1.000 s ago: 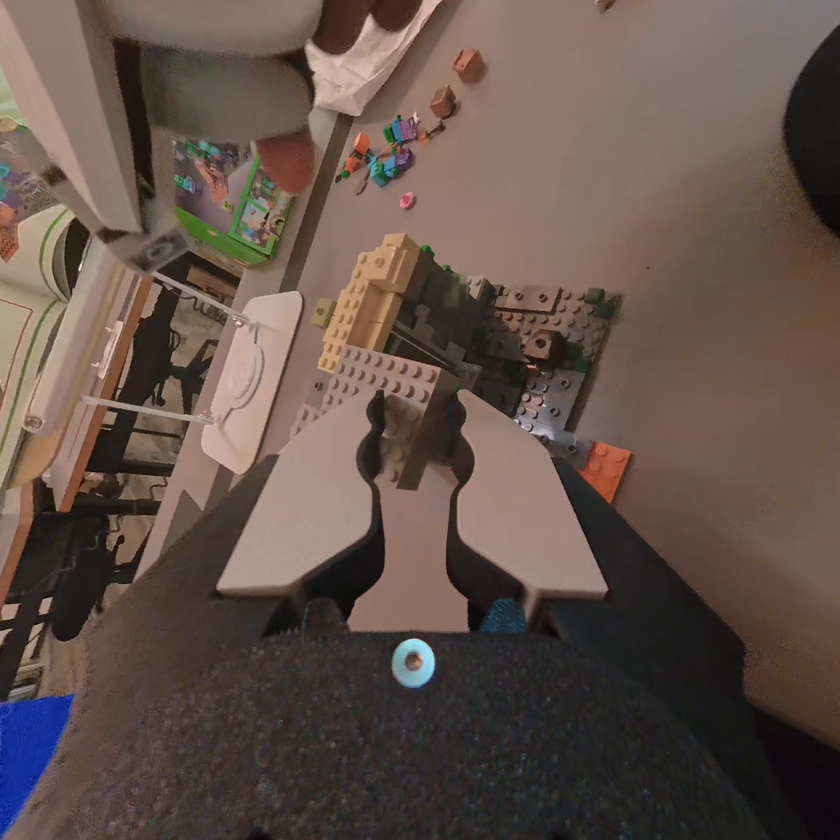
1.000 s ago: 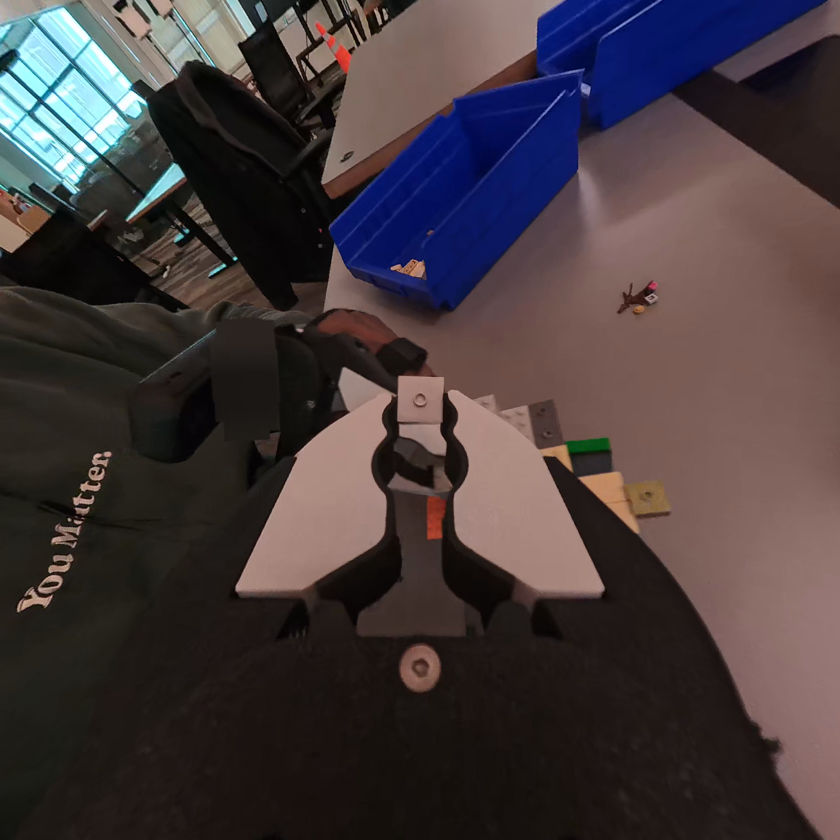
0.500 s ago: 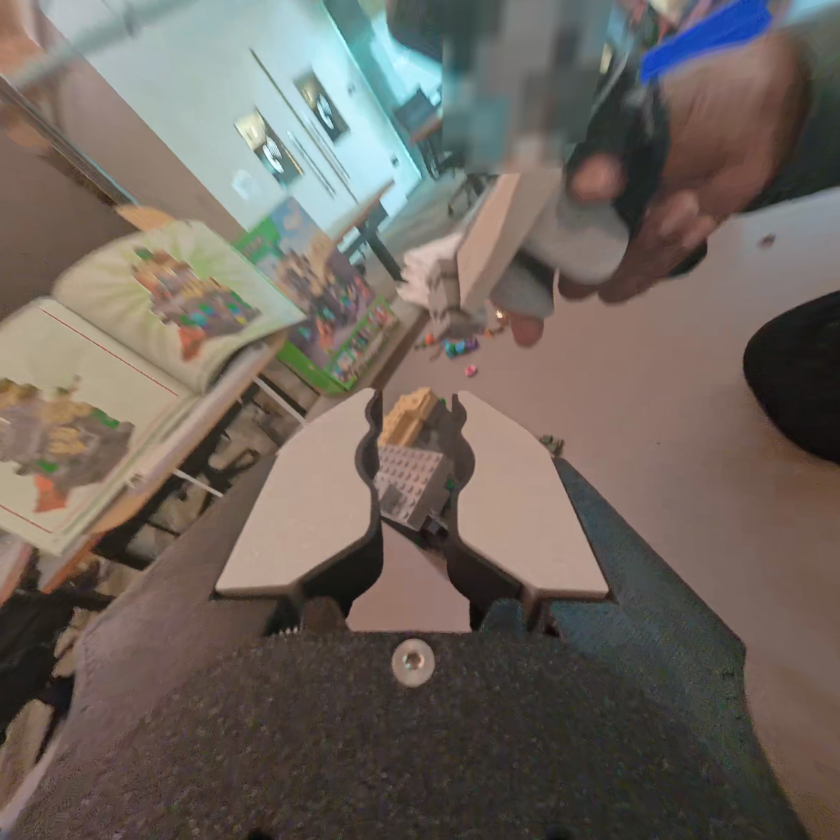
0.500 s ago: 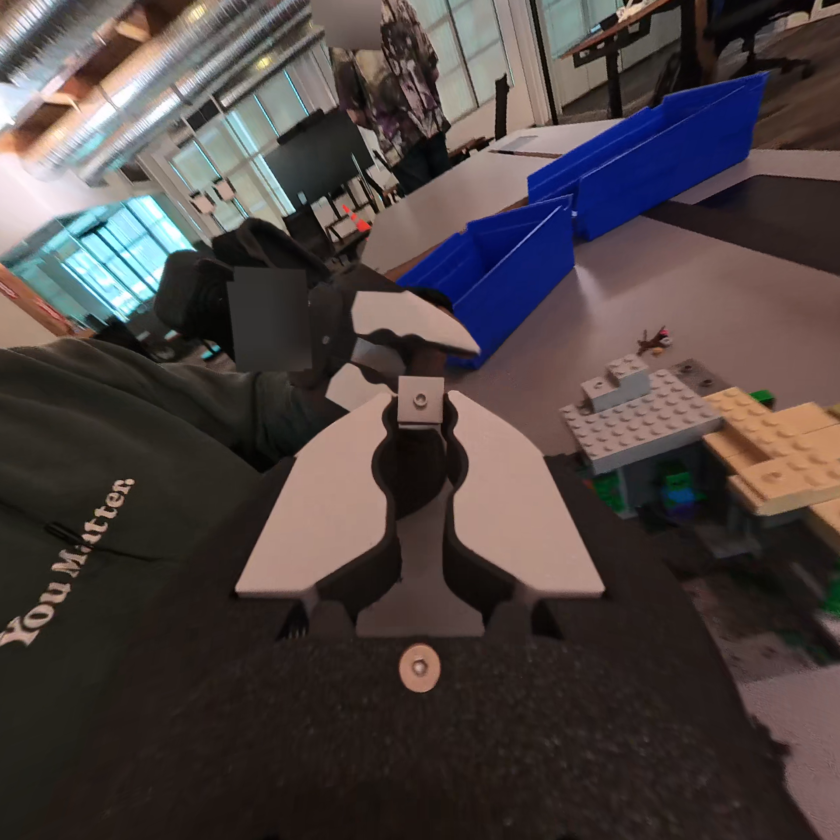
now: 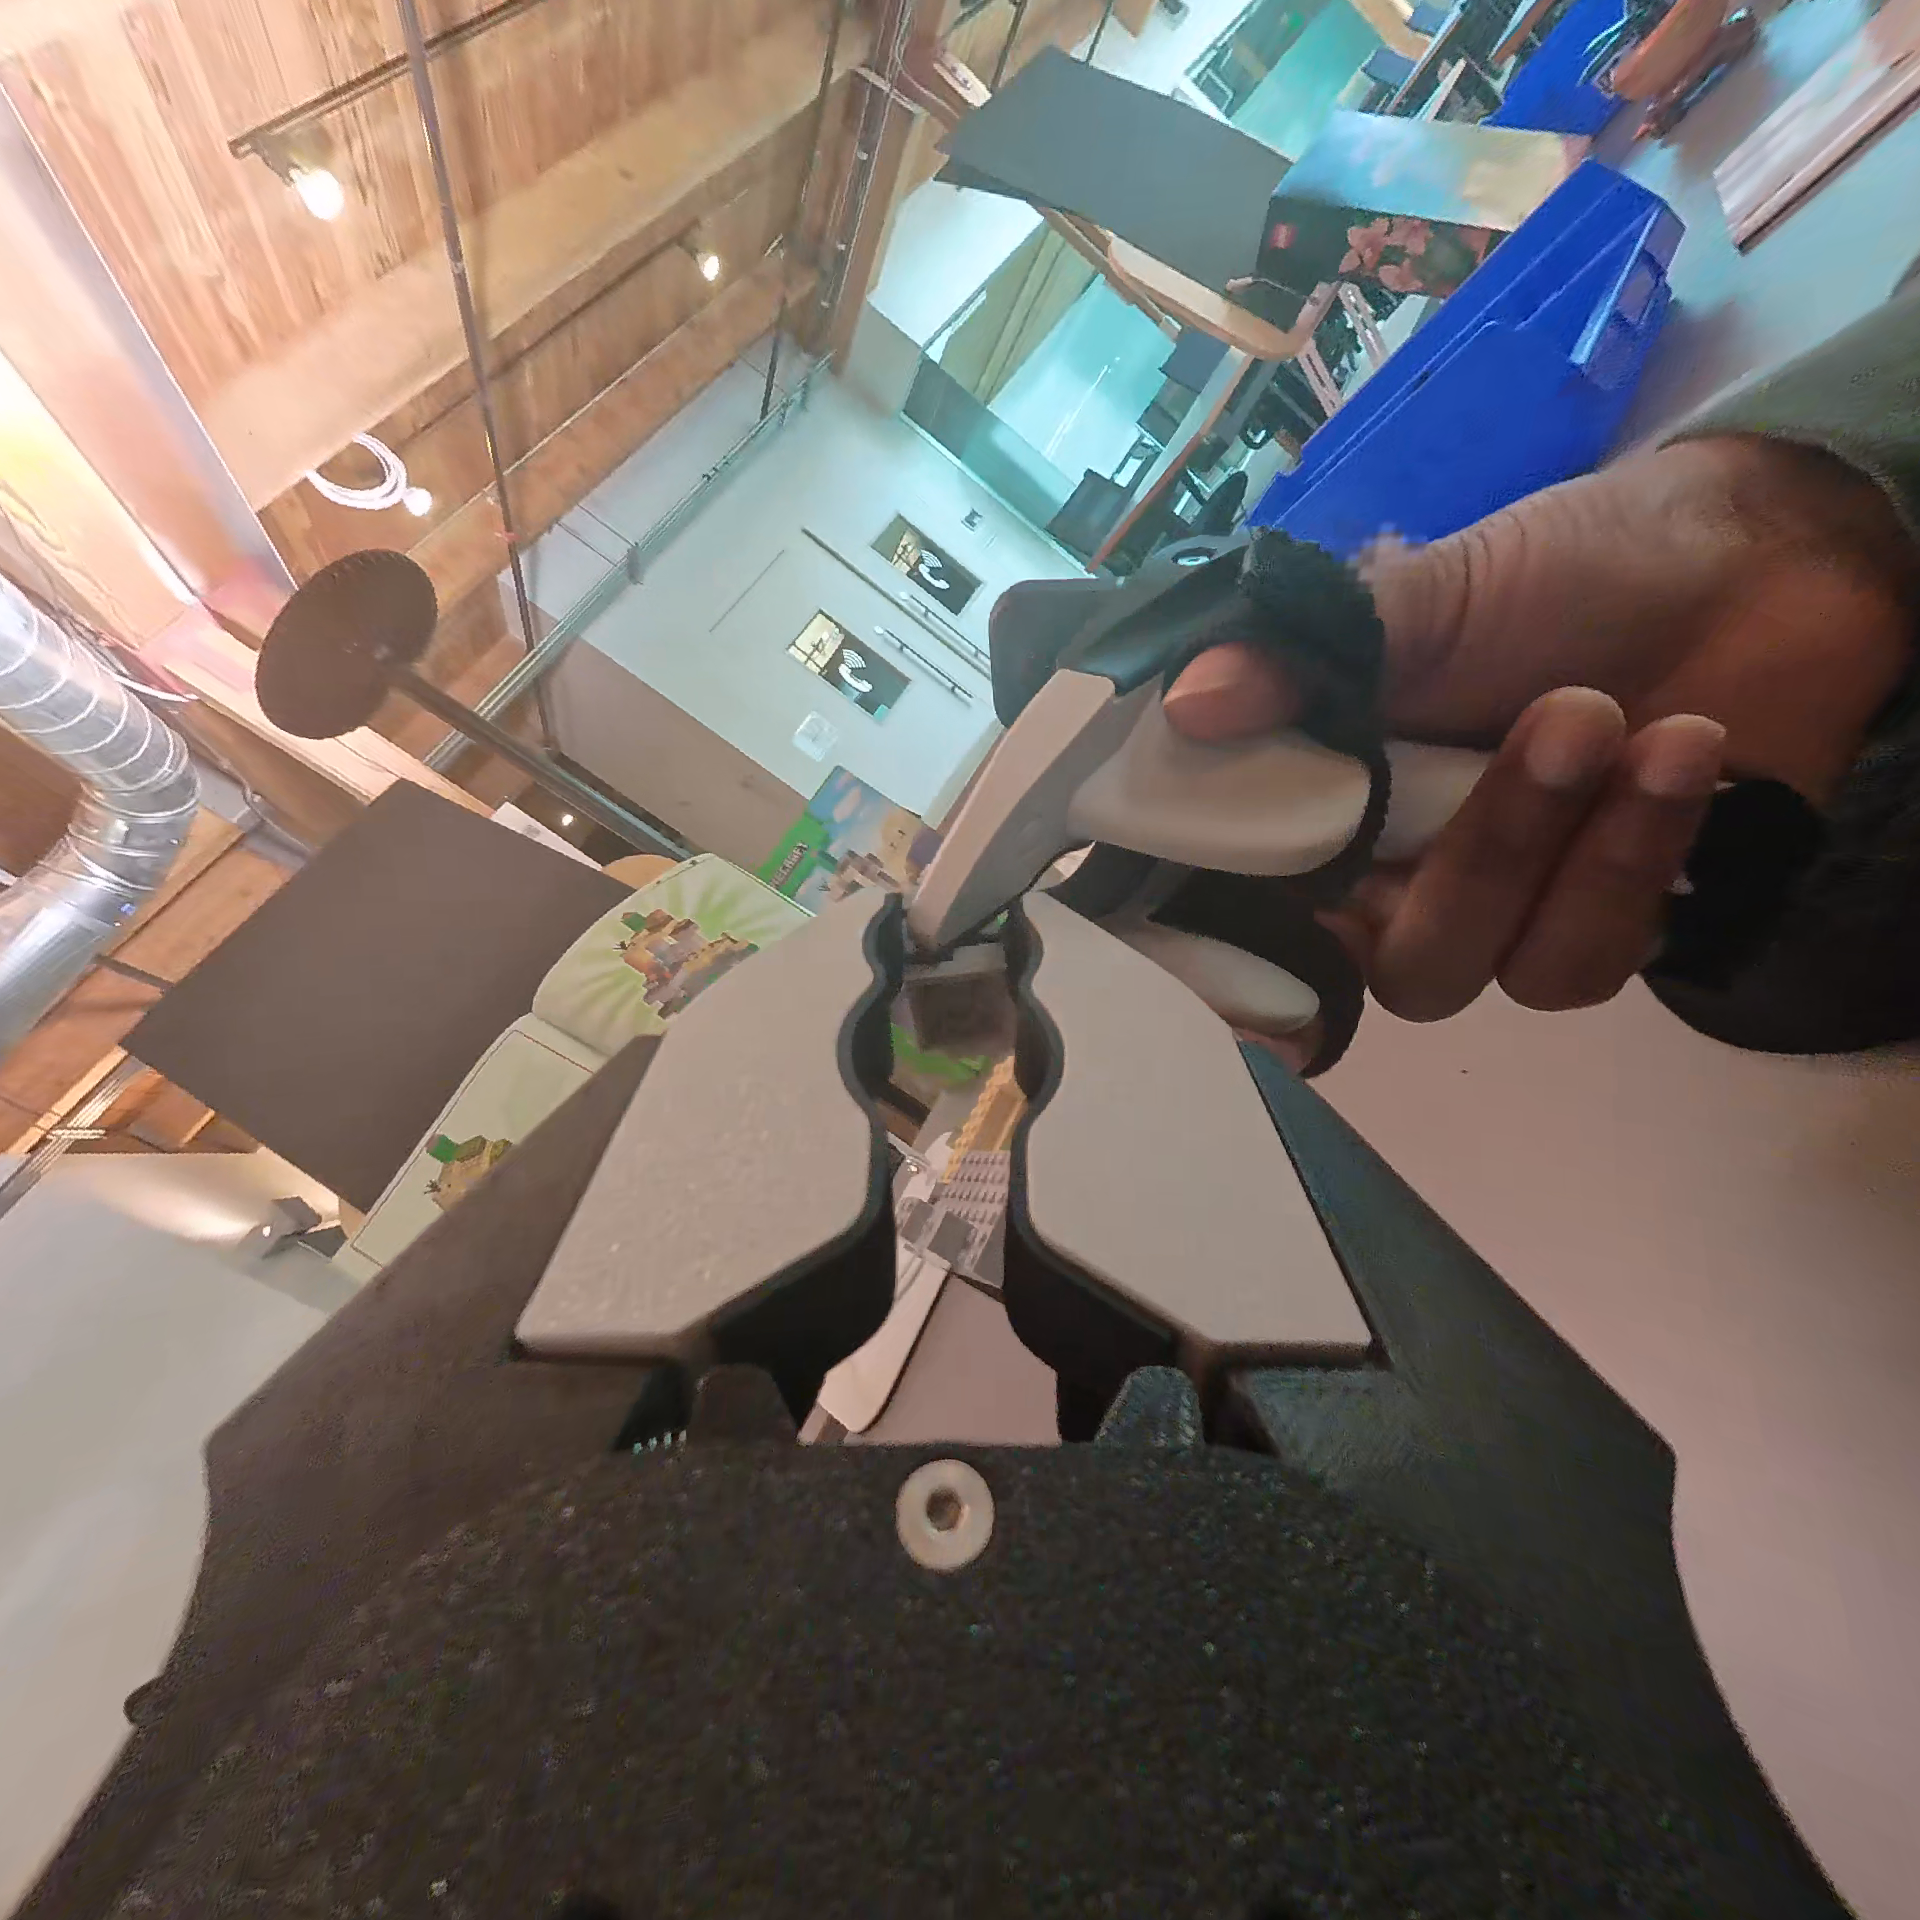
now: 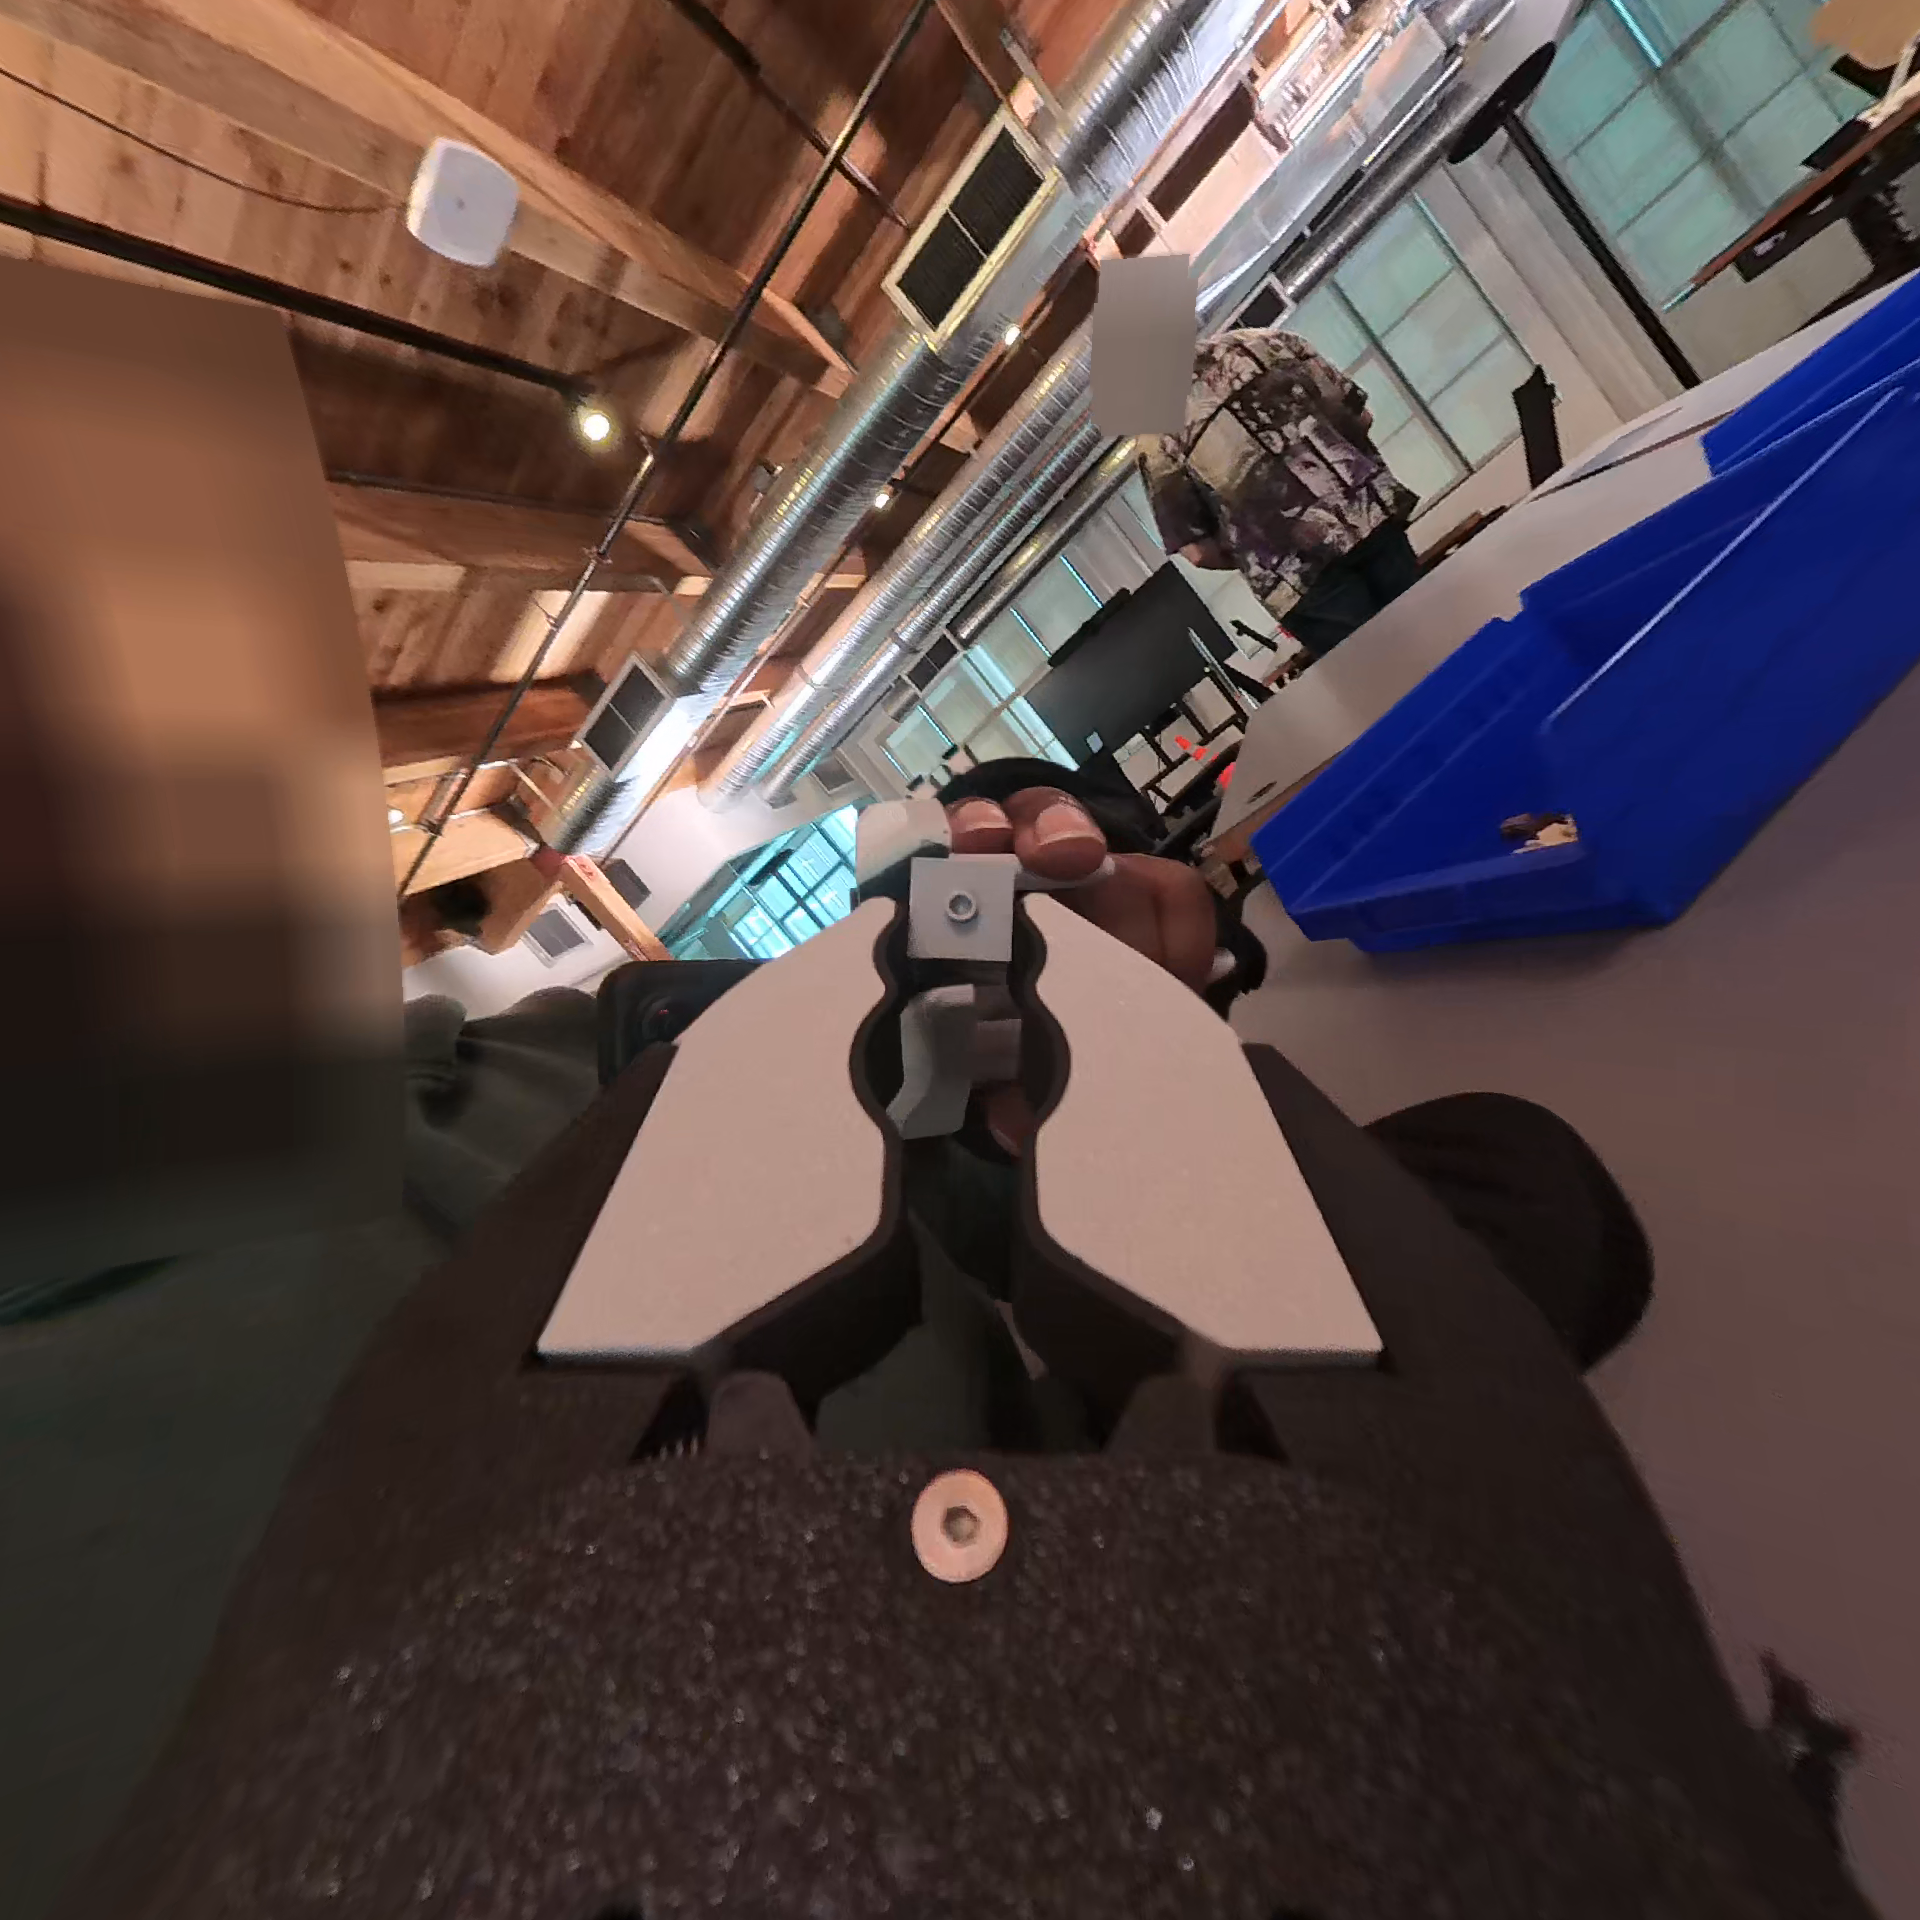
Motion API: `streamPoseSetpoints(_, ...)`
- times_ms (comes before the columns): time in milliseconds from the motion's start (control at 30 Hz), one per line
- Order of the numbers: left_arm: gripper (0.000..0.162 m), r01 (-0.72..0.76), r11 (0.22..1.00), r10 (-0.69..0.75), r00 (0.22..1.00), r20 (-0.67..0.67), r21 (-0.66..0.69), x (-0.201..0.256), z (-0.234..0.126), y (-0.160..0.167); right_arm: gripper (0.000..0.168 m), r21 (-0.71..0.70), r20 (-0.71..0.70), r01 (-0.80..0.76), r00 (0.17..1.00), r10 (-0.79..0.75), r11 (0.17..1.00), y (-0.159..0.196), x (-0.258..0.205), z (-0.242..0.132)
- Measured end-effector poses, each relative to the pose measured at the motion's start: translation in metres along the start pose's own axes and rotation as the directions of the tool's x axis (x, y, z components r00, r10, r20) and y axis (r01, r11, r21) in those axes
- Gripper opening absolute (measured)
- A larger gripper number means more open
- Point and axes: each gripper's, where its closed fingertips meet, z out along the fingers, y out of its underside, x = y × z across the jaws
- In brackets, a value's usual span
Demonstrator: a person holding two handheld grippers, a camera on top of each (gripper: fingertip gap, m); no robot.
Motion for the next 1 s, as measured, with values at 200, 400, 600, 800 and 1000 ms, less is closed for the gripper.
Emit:
streamPoseSetpoints(200,0.017,0.115,0.993,-0.115,0.993,0.0,0.036,0.005,-0.018,-0.013,0.02,0.002,0.009,0.049,0.999,-0.049,0.999,0.006,-0.013,-0.002)
streamPoseSetpoints(400,0.017,0.173,0.984,-0.173,0.985,0.0,0.041,0.004,-0.031,-0.017,0.023,-0.062,-0.104,0.204,0.972,-0.21,0.977,0.009,-0.019,-0.008)
streamPoseSetpoints(600,0.017,0.18,0.984,-0.179,0.984,-0.012,0.013,0.008,-0.03,-0.016,0.019,-0.118,-0.165,0.3,0.934,-0.317,0.947,0.02,-0.016,-0.001)
streamPoseSetpoints(800,0.017,0.224,0.974,-0.225,0.974,-0.023,-0.028,0.011,-0.028,-0.007,0.014,-0.256,-0.298,0.516,0.762,-0.574,0.818,0.018,-0.01,-0.007)
streamPoseSetpoints(1000,0.017,0.219,0.975,-0.221,0.974,-0.04,-0.04,0.014,-0.027,-0.007,0.011,-0.325,-0.335,0.527,0.712,-0.617,0.785,0.019,-0.006,-0.012)
